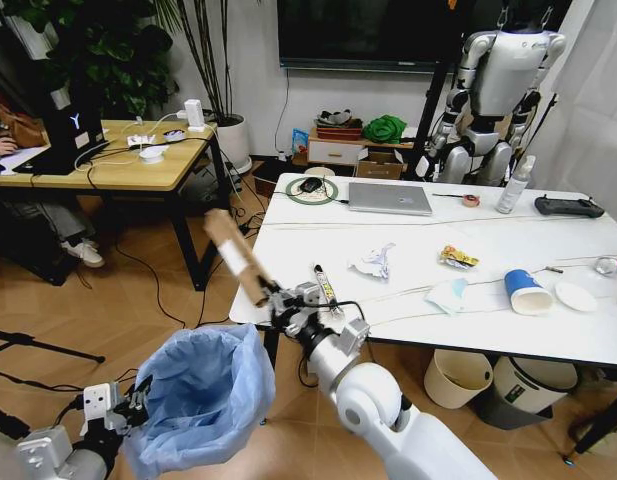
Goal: Pick up the trash bin and place the trash from the table into it.
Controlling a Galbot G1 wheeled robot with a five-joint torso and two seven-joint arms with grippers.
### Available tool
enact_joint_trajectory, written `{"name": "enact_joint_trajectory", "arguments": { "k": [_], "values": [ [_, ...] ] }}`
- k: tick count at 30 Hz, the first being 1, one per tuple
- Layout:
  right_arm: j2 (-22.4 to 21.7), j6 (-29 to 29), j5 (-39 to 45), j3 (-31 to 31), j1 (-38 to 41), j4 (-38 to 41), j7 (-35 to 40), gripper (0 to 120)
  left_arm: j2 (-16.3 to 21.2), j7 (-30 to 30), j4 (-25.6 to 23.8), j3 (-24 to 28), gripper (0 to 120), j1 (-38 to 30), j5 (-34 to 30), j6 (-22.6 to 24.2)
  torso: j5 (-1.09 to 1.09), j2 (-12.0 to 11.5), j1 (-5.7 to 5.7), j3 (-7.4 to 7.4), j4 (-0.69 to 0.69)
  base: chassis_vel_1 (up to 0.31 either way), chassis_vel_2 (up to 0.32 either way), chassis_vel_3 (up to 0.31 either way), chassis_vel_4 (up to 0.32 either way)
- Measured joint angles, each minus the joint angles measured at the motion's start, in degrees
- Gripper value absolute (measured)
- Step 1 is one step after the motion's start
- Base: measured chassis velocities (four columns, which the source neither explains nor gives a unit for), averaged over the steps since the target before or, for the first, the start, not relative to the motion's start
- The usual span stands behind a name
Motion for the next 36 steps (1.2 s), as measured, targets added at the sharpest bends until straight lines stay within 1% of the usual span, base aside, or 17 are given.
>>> {"name": "enact_joint_trajectory", "arguments": {
  "k": [3,7,9,14,23,29,30,32,33,36],
  "values": [
    [-1.2,1.4,-0.1,-1.8,-0.8,0.5,-1.0,0,0.0,-0.1,-0.2,-0.1,0,-0.1,-0.2,0.1,0.00,0.0,0.00,0.00,0.00,0.000,0.000,0.000,0.000],
    [-5.6,4.0,-1.6,-6.9,-3.9,1.0,-2.7,0,0.1,-0.6,-0.7,-0.6,0,-0.5,-1.0,0.3,-0.01,0.0,0.00,0.00,-0.02,0.000,0.000,0.000,0.000],
    [-6.3,5.2,-3.3,-8.1,-4.7,0.2,-3.4,0,0.0,-0.6,-0.8,-0.7,0,-0.7,-1.2,0.5,0.01,0.0,0.00,0.00,-0.02,0.000,0.000,0.000,0.000],
    [-6.4,5.6,-4.3,-8.2,-5.5,-0.1,-3.8,0,0.0,-0.9,-0.9,-1.1,0,-0.9,-1.5,0.6,0.01,0.0,0.00,0.00,-0.01,0.000,0.000,0.000,0.000],
    [-4.9,5.7,-5.8,-7.3,-6.2,-0.4,-3.8,0,0.1,-1.3,-1.3,-1.3,0,-1.1,-2.0,1.0,0.00,0.0,0.00,0.00,-0.01,0.000,0.000,0.000,0.000],
    [-4.6,5.7,-6.2,-7.2,-6.2,-0.6,-3.8,1,0.1,-1.4,-1.4,-1.3,0,-1.1,-2.2,1.1,0.00,0.0,0.00,0.00,-0.01,0.000,0.000,0.000,0.000],
    [-4.4,5.7,-6.5,-7.2,-6.3,-0.7,-3.8,3,0.1,-1.4,-1.4,-1.2,0,-1.1,-2.2,1.1,0.00,0.0,0.00,0.00,-0.01,0.000,0.000,0.000,0.000],
    [-4.1,5.7,-7.4,-7.3,-6.4,-1.3,-3.9,14,0.0,-1.5,-1.4,-1.0,0,-1.1,-2.2,1.2,0.00,0.0,0.00,0.00,-0.01,0.000,0.000,0.000,0.000],
    [-4.1,5.7,-7.4,-7.3,-6.4,-1.3,-3.9,14,0.0,-1.5,-1.4,-1.0,0,-1.1,-2.2,1.2,0.00,0.0,0.00,0.00,-0.01,0.000,0.000,0.000,0.000],
    [-3.7,5.7,-7.6,-7.2,-6.4,-1.5,-3.9,25,0.1,-1.6,-1.5,-1.0,0,-1.1,-2.4,1.2,0.00,0.0,0.00,0.00,-0.01,0.000,0.000,0.000,0.000]
  ]
}}
